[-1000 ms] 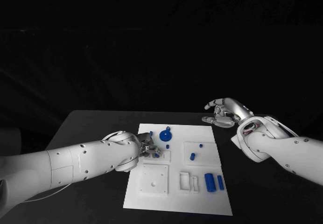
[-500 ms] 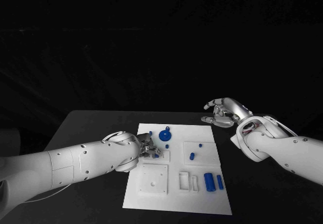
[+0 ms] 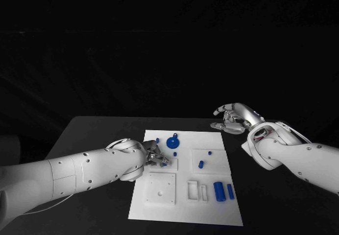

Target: Assemble the parts on the task board

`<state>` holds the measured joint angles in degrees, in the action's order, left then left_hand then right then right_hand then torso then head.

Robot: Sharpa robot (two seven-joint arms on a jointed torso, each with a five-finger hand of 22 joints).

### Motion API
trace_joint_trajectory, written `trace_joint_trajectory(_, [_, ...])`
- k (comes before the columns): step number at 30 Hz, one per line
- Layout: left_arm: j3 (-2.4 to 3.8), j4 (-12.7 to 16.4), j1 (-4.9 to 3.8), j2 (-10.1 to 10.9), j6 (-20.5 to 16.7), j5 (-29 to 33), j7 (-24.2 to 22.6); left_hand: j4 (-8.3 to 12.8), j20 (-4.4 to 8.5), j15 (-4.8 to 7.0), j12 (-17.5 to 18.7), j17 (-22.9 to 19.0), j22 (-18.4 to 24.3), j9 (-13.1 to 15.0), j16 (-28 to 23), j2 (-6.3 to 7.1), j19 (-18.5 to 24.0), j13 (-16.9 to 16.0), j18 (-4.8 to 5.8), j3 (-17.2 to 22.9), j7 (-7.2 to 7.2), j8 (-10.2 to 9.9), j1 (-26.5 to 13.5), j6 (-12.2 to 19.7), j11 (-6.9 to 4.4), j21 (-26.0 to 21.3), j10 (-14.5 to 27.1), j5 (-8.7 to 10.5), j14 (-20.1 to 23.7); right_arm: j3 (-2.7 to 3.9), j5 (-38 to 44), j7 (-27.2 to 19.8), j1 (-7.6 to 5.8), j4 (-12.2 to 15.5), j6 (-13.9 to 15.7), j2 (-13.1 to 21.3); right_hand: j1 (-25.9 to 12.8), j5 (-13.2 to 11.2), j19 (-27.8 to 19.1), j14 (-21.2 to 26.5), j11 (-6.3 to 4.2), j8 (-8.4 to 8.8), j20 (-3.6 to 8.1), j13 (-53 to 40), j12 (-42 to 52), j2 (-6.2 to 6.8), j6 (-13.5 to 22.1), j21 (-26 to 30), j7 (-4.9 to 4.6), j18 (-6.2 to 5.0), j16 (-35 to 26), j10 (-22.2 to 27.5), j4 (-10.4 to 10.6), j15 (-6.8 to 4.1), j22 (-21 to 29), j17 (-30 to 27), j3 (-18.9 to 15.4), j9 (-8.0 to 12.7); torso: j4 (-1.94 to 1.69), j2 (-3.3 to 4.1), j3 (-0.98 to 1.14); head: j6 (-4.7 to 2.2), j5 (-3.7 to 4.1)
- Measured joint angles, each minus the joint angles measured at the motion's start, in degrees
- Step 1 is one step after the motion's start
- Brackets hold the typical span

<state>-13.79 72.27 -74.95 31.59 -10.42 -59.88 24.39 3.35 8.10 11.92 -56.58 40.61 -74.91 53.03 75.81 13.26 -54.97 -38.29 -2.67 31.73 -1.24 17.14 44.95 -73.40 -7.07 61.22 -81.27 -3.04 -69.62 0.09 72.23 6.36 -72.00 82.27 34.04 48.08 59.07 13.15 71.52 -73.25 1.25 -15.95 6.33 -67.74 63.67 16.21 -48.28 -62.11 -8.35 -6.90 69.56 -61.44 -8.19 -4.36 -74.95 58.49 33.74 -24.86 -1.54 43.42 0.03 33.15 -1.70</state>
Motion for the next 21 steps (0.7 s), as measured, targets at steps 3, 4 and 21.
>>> trace_joint_trajectory(3, [0.0, 0.13, 0.06, 0.21, -0.4, 0.21, -0.07, -2.0, -0.3, 0.18, 0.0, 0.0, 0.0, 0.28, 0.07, 2.47, 0.57, 0.0, 0.0, -1.84, -0.08, 0.0, -2.47, 0.08, 0.0, 0.0, 0.0, 0.0, 0.03, 0.0, -0.02, 0.0, 0.0, -0.17, 0.01, 0.0, 0.0, 0.0, 0.0, 0.0, 0.0, 0.0, 0.0, 0.07, 0.0, 0.0, 0.0, 0.0, 0.0, 0.0, 0.0, 0.0, 0.14, 0.0, 0.0, 0.0, -0.14, 0.0, 0.0, -0.01, -0.03, -0.07, 0.07])
trace_joint_trajectory(4, [0.0, 0.26, 0.07, 0.38, -0.62, 0.33, -0.11, -2.42, -0.31, 0.37, 0.0, -0.05, 0.0, 0.3, 0.07, 3.06, 0.73, 0.07, 0.0, -2.49, -0.2, 0.0, -3.35, 0.41, -0.19, 0.0, 0.43, 0.0, 0.23, 0.0, -0.04, 0.0, 0.0, -0.23, 0.02, 0.0, 0.0, 0.0, 0.0, 0.0, -0.01, 0.0, -0.01, 0.07, 0.0, 0.0, 0.0, 0.0, 0.0, 0.0, 0.0, 0.01, 0.23, 0.0, 0.0, 0.0, -0.23, 0.0, 0.0, -0.01, -0.04, -0.09, 0.1])
trace_joint_trajectory(21, [2.45, 4.06, 0.03, 4.02, -4.81, 2.19, -2.06, -0.74, -1.1, 0.04, 2.25, -1.43, 0.22, 0.41, -1.69, 2.96, 3.9, 1.27, -0.89, -5.55, 1.4, -3.05, -0.72, 5.62, 0.82, -2.11, 4.73, 0.0, 3.02, 0.0, -0.31, -0.14, 0.0, -0.69, 0.07, 0.24, 0.0, 0.0, -0.09, 0.0, -0.12, 0.0, -0.1, 0.12, 0.0, 0.0, 0.0, 0.21, 0.0, 0.0, -0.23, 0.13, 0.37, 0.0, 0.0, 0.0, -0.37, 0.05, -0.05, -0.05, -0.02, -0.48, 0.35])
